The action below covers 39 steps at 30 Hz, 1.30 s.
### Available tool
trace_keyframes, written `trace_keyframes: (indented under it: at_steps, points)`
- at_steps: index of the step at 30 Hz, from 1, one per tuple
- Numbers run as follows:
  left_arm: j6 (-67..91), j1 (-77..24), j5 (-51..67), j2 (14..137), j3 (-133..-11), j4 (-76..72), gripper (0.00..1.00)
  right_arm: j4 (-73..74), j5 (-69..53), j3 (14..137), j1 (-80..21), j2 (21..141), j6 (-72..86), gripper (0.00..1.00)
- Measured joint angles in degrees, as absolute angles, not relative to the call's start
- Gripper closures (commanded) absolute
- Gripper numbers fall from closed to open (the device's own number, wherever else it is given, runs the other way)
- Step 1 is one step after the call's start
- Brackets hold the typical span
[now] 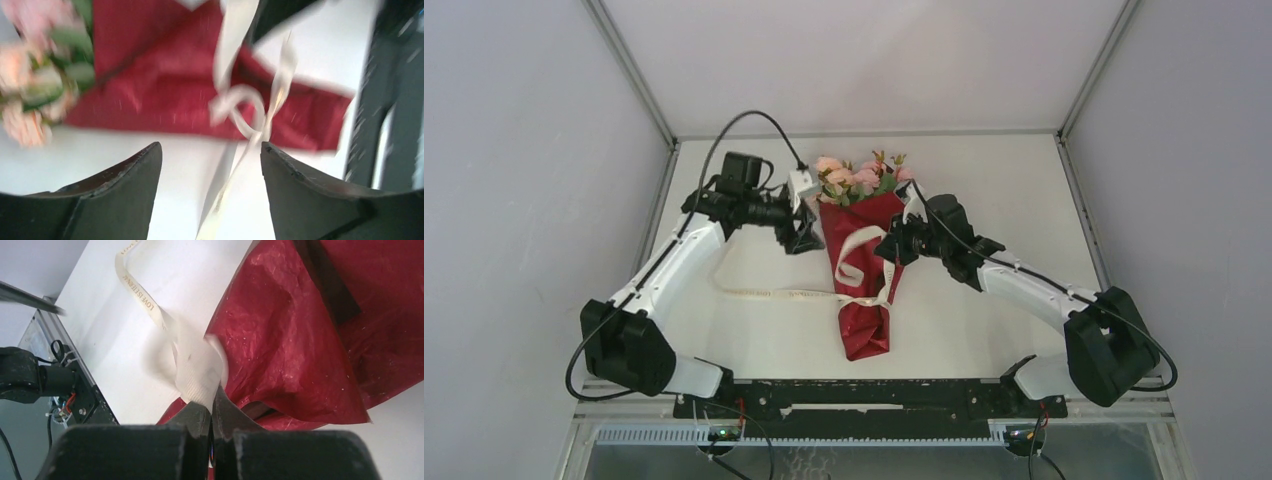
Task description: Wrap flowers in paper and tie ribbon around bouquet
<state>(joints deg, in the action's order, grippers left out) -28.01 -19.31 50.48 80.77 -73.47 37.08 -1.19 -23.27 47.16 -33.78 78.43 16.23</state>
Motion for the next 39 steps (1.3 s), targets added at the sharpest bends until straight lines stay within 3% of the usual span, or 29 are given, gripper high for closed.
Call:
trace_keyframes:
  at_steps: [7,15,18,20,22,25,39]
  points:
    - [-53.0,-19.4,32.4,78.9,-53.0,42.2,0.0,-3.6,-24.5,47.2,-33.4,79.0,18.1,1.0]
    - [-60.8,-26.3,18.7,82.3,-46.2,32.8,0.04,-4.1,-24.7,47.2,-33.2,79.2,19.0,1.0]
    - [-61.9,-27.8,14.9,84.6,-45.2,29.7,0.13,-4.1,-24.8,47.2,-33.0,79.2,19.2,1.0]
    - [-62.2,-28.3,13.6,85.3,-45.2,28.4,0.27,-4.1,-25.0,47.2,-32.8,79.2,19.3,1.0]
    - [-62.6,-28.7,12.5,85.7,-45.2,27.4,0.5,-4.0,-25.1,47.2,-32.6,79.2,19.4,1.0]
    - [-62.7,-29.7,11.5,86.7,-45.4,26.9,0.98,-3.9,-25.2,47.2,-32.1,79.0,19.4,1.0]
    - [-55.2,-29.9,2.5,87.8,-45.9,27.5,1.0,0.2,-22.3,47.1,-27.1,78.0,21.7,1.0]
